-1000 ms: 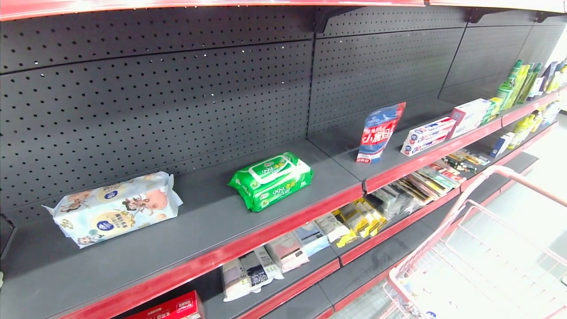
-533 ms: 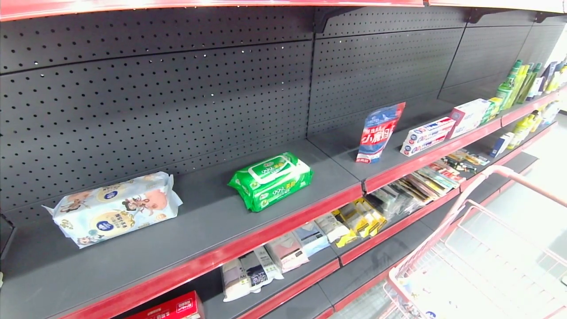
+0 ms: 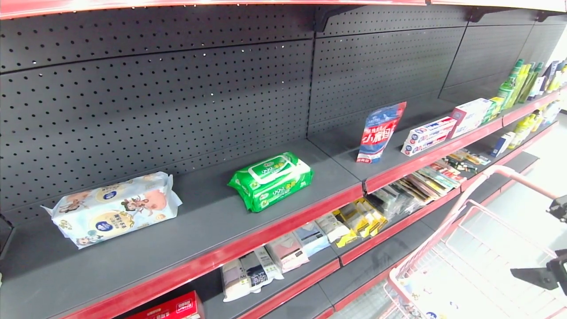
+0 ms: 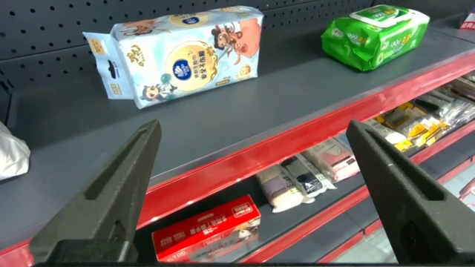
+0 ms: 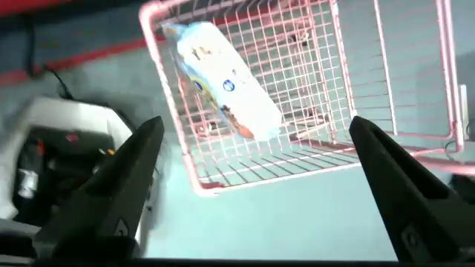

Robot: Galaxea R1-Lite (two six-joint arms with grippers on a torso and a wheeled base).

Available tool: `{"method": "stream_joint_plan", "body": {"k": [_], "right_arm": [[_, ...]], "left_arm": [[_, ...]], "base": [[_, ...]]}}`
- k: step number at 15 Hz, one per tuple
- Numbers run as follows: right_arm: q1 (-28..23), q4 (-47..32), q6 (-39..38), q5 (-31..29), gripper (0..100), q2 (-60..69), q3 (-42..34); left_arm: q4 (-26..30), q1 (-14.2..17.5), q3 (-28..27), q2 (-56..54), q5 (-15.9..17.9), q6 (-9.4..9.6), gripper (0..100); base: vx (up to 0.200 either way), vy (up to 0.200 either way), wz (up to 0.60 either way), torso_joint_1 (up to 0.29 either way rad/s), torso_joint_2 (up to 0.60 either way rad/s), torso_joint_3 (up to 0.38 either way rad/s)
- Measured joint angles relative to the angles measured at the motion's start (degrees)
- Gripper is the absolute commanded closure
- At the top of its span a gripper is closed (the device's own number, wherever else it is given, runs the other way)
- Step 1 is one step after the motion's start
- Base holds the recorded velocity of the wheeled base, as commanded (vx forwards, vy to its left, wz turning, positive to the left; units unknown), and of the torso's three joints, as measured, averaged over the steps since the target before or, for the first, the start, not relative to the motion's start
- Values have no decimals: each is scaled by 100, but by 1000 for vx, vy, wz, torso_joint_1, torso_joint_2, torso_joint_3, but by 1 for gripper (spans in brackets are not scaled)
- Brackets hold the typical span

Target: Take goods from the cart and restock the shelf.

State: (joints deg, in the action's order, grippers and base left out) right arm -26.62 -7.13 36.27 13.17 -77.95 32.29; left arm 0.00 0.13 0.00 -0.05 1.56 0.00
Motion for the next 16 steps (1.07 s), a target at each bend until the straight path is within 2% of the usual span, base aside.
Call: {"method": "stream_joint_plan", "body": {"k": [1,3,4,13,16], "right_arm": [[-197,503,399,101,0,-364,-274],[-339,1564,642,22,0,-894,-912],[-317,1709,684,-41,0,-1091,-1089],[-110,1815,864,-79,0,-2445,-848],[-107,2215,941,-79,0,-2743,-945]], "left_arm": [[0,2,0,0,2,0,0],[0,2,0,0,0,0,0],[0,2,0,0,2,0,0],[0,2,0,0,2,0,0],[0,2,0,0,0,0,0]], "base": [[0,0,0,0,0,0],[0,0,0,0,0,0],[0,0,0,0,0,0],[0,0,0,0,0,0],[0,0,0,-70,161,83]]}}
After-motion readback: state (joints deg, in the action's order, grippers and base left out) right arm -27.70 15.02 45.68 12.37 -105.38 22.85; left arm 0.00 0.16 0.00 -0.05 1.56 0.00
